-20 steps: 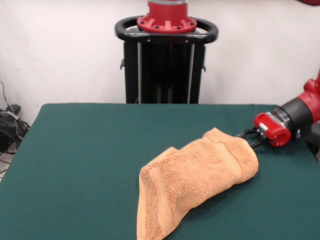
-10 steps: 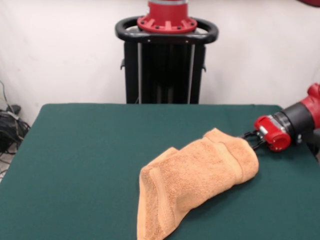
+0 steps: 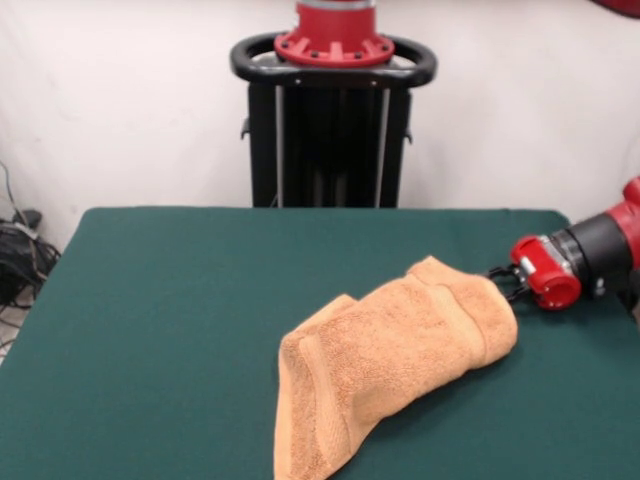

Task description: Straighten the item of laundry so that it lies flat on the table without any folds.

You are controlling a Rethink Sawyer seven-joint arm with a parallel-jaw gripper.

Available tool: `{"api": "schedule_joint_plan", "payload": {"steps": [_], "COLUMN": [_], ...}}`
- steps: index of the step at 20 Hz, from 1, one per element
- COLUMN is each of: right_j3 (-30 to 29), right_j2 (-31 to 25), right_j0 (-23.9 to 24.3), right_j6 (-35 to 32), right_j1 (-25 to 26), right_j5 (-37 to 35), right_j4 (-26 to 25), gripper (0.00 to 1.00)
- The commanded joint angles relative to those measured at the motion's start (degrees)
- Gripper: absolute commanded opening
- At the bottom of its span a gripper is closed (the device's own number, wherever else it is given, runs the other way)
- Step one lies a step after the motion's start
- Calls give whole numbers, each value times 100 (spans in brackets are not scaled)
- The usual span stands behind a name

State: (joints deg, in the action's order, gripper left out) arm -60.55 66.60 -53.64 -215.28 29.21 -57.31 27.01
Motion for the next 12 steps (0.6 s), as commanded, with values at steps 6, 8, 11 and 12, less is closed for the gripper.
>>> {"api": "schedule_joint_plan", "payload": {"steps": [6,8,11,12], "right_j3": [1690,1745,1823,1858], "right_j2": [-221,-294,-311,-292], "right_j0": [735,768,816,837], "right_j6": [-621,-409,-185,-147], "right_j1": [822,769,715,710], "right_j5": [2619,2437,2257,2220], "right_j4": [181,81,-135,-197], "gripper": [100,100,100,100]}}
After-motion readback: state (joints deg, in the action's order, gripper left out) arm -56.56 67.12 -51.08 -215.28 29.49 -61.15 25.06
